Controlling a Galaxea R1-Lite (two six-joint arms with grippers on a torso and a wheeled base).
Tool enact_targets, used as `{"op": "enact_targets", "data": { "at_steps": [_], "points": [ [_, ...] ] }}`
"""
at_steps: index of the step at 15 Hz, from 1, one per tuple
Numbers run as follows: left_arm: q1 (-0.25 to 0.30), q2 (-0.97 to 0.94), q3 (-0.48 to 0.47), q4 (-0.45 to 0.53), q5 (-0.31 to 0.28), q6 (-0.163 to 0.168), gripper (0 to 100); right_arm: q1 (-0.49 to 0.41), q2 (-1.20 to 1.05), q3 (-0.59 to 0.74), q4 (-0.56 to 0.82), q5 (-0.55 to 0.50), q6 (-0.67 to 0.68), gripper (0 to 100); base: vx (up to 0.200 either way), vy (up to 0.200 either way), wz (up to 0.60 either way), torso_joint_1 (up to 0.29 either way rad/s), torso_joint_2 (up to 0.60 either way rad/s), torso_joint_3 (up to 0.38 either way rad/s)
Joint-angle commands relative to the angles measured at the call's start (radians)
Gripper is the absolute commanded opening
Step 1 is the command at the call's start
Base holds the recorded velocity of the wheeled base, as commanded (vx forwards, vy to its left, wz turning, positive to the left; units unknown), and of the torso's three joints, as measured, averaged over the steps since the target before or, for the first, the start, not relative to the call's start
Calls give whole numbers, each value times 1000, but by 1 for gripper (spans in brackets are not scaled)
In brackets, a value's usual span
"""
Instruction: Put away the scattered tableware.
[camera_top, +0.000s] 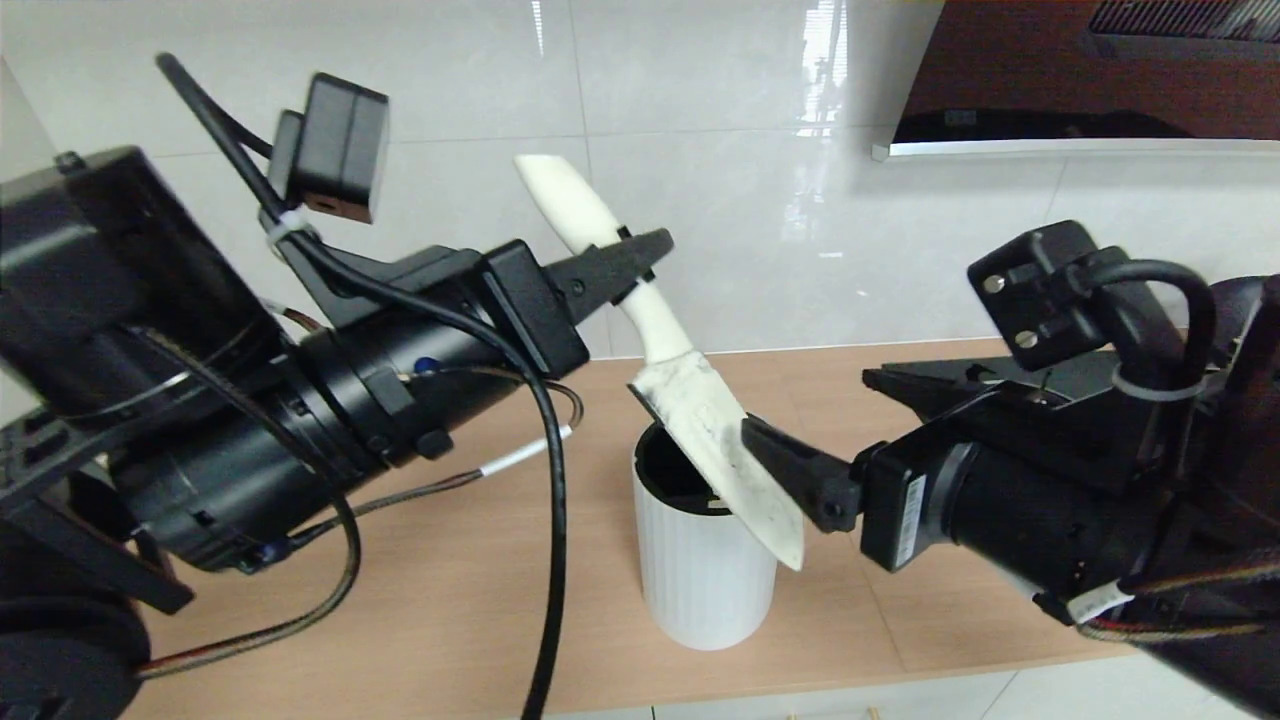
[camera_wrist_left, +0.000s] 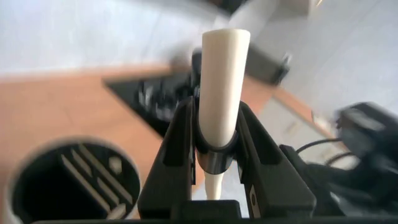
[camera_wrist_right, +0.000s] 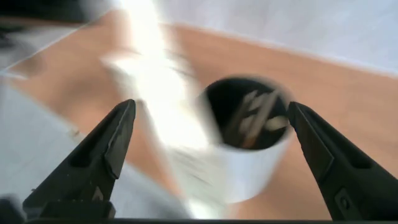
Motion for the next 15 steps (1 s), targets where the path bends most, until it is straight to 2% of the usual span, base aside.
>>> {"op": "enact_targets", "data": {
  "at_steps": [1,4,5,7,9,12,15],
  "points": [
    [69,-52,-9,-1,-13,70,0,-58,-63,-7,23,1,-10,100,0,0,0,0,0,0],
    [82,-46,11,-2,-14,210,0,-87,-56,-10,24,1,-11,100,0,0,0,0,0,0],
    [82,-34,21,-2,-14,268,0,-90,-50,-10,26,1,-11,100,0,0,0,0,0,0],
    [79,-17,40,-4,-13,328,0,-108,-40,-10,27,1,-13,100,0,0,0,0,0,0],
    [72,-17,41,-4,-10,350,0,-108,-32,-10,27,1,-20,100,0,0,0,0,0,0],
    [64,31,-80,-1,-10,356,0,-111,-26,-9,27,-3,-33,100,0,0,0,0,0,0],
    [66,49,-74,-2,-17,385,0,-111,-33,-7,27,-4,-33,100,0,0,0,0,0,0]
  ]
}}
